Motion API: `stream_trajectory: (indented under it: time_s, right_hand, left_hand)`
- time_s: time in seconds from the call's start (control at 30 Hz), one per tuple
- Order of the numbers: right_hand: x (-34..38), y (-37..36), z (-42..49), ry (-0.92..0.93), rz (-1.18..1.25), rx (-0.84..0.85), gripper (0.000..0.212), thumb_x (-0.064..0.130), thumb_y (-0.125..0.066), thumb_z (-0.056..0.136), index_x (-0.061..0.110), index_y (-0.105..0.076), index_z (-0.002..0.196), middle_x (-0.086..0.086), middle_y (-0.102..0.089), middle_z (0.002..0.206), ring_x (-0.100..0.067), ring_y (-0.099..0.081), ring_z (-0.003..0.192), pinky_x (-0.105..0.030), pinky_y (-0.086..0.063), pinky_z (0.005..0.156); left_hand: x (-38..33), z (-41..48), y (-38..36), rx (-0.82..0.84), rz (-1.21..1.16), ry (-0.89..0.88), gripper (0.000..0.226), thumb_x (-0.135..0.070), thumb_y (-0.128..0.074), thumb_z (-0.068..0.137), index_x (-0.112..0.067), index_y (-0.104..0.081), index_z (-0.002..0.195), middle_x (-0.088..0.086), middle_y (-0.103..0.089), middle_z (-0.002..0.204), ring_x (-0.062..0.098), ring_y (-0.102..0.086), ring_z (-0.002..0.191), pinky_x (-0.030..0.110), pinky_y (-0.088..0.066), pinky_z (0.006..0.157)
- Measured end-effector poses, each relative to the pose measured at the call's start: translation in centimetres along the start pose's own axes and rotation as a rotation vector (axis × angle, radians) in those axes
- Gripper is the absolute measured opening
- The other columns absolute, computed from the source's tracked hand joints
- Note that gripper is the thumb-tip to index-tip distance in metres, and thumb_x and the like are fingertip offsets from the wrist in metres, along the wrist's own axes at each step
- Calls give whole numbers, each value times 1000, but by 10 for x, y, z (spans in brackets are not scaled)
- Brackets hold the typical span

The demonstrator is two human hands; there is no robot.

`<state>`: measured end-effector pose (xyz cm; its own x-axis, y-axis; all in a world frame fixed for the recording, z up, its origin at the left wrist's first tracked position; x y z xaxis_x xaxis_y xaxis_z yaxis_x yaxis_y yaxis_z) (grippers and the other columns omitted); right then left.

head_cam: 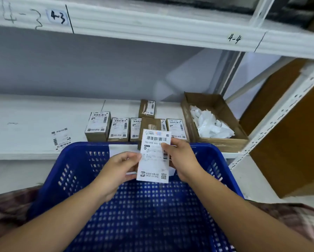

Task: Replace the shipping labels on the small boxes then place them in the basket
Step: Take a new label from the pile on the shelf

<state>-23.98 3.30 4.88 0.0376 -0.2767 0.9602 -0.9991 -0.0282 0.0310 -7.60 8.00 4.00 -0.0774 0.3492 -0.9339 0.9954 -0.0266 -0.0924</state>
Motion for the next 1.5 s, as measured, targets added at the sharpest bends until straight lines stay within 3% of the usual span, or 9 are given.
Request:
stream_trajectory:
  time_s: [0.2,0.4,0.53,0.7,0.9,1.07,1.23,1.4,1.5]
  right_hand:
    - [-22,0,-15,-50,-59,120,20,7,-55,97,15,-72,101,-3,-75,106,-16,-72,93,-31,-58,82]
    - [-35,0,-14,-114,58,65,23,17,-52,100,9,-72,94,-7,-76,94,-20,-72,85,-29,-58,72]
    - [-37,7,-10,-130,75,23,25,18,-51,100,8,-72,91,-7,-76,91,-21,-72,83,-29,-58,72]
    - [-41,9,-8,-122,42,-13,26,15,-51,100,7,-70,84,-7,-76,88,-19,-71,79,-28,-57,71]
    - [-50,12,-11,-115,-55,-16,22,13,-53,99,5,-70,90,-7,-76,88,-14,-68,70,-22,-54,61]
    - [-61,-3,-22,-116,-90,33,19,8,-57,97,-2,-71,88,-6,-69,69,-13,-61,58,-23,-52,57]
    - [-65,-15,-31,-127,-26,76,12,10,-62,94,4,-70,89,-9,-70,71,-15,-67,62,-24,-56,62]
    - [-66,-14,-34,-221,138,38,8,7,-62,93,7,-66,87,-9,-73,72,-16,-71,68,-23,-55,61]
    - [-64,-14,-35,-249,214,40,11,4,-60,93,8,-66,83,-7,-73,73,-16,-70,67,-25,-57,64]
  left_hand:
    - [-6,11,1,-76,10,-84,10,-8,-60,90,-12,-65,98,3,-75,90,10,-71,77,17,-53,60]
    - [5,23,8,-162,82,-52,7,-5,-59,91,-3,-64,94,7,-74,88,20,-71,84,30,-56,76]
    - [5,29,6,-159,200,-79,8,-6,-59,91,-10,-66,88,0,-74,82,13,-70,76,17,-50,61]
    - [5,33,2,-169,351,-137,5,-10,-61,90,-12,-64,86,7,-70,83,20,-66,80,30,-50,77]
    - [12,34,4,-217,458,-169,30,-11,-63,89,-22,-42,108,-6,-57,92,10,-56,80,18,-43,66]
    - [3,18,-10,-238,839,-513,16,-12,-71,81,-20,-63,92,-5,-39,103,3,-32,99,-4,-21,84]
    - [9,15,-21,-161,876,-595,7,-16,-74,80,-18,-71,86,-10,-45,91,11,-47,93,17,-37,83]
    - [11,13,-24,-94,835,-584,9,-17,-70,84,-17,-71,93,-11,-57,89,5,-57,84,12,-43,75]
    - [9,9,-27,-79,872,-629,16,-18,-70,83,-18,-72,99,-7,-65,93,9,-59,88,23,-48,81]
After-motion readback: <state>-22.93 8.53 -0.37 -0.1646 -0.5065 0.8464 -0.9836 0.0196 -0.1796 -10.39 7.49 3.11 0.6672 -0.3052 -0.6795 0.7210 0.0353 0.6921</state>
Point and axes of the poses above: each hand's wrist, its own z-axis towards the middle knuckle, its own y-axis out of the back of the hand, x = y × z, the point moved 7 cm from there along z, towards the middle knuckle
